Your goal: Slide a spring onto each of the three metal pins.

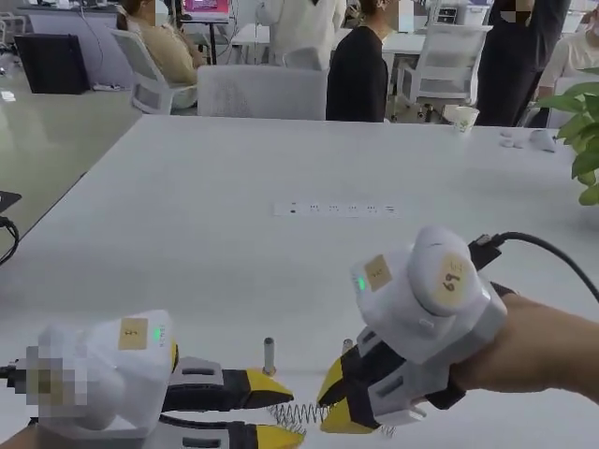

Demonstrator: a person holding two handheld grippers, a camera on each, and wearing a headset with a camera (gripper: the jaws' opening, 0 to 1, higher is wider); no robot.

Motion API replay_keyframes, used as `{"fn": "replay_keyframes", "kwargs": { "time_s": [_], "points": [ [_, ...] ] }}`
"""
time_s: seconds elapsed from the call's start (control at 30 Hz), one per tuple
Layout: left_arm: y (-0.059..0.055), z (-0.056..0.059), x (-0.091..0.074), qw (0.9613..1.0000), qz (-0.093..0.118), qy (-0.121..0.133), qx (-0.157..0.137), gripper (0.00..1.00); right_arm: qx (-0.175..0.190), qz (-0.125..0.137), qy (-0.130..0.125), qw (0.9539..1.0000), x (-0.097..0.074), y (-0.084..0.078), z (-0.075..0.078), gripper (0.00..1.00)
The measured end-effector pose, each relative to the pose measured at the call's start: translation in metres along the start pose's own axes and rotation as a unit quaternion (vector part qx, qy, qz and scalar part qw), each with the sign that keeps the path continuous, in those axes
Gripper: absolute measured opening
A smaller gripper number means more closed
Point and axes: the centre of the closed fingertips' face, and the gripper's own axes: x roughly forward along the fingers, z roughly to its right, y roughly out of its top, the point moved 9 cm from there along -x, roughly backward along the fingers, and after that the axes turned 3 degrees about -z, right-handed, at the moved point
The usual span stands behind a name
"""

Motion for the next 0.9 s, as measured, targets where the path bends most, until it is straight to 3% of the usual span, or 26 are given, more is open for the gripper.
{"fn": "replay_keyframes", "kwargs": {
  "time_s": [0.33,0.9],
  "points": [
    [-0.0008,0.0001,0.0002,1.0000,-0.003,-0.002,0.003,0.06,-0.004,-0.001,0.006,1.0000,-0.0003,0.0009,-0.0021,0.07],
    [0.0030,0.0046,0.0006,0.9997,-0.010,-0.013,0.017,0.03,-0.008,0.001,0.011,0.9999,-0.0043,0.0005,-0.0061,0.08]
  ]
}}
